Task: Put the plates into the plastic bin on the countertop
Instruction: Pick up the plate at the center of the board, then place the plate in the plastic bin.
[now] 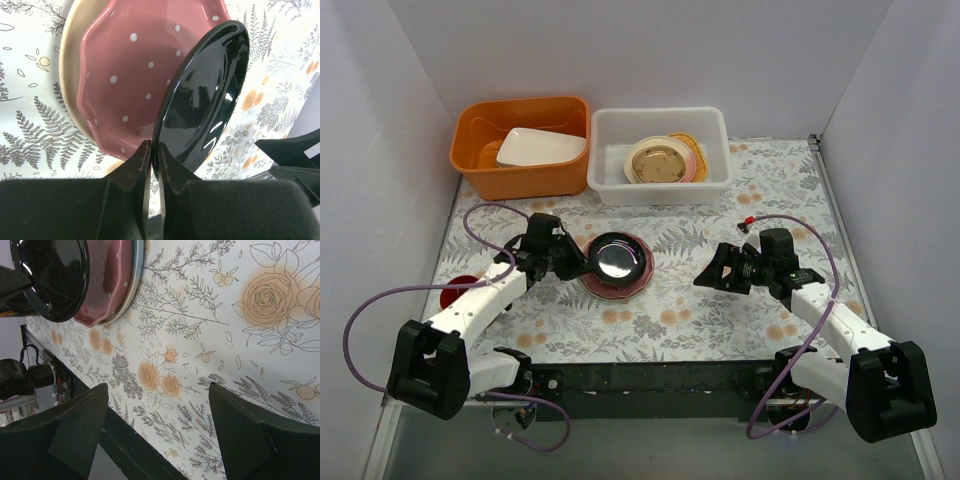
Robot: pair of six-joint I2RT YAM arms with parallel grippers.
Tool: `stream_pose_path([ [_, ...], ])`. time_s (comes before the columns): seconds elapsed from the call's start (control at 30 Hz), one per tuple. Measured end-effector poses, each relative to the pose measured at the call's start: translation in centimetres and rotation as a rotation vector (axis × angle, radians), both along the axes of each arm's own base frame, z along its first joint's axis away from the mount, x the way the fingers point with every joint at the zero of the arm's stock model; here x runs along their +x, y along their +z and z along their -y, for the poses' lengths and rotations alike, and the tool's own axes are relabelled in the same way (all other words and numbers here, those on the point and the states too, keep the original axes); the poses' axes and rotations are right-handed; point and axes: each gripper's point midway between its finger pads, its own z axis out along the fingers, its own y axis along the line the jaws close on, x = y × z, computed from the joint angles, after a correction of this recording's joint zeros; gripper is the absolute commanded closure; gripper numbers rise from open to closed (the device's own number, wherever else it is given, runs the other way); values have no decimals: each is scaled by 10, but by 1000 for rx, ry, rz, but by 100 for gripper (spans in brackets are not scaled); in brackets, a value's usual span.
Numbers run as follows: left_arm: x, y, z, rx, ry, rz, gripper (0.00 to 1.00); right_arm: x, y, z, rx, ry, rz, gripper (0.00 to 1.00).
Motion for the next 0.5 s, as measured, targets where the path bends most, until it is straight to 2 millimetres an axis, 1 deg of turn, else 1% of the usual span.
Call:
stream_pose_path([
  [0.33, 5, 11, 1, -3, 2, 16, 100, -1, 0, -1, 5, 5, -2, 12],
  [0.5, 14, 25, 4, -12, 0, 47, 100, -1, -1, -1, 8, 6, -1, 12],
])
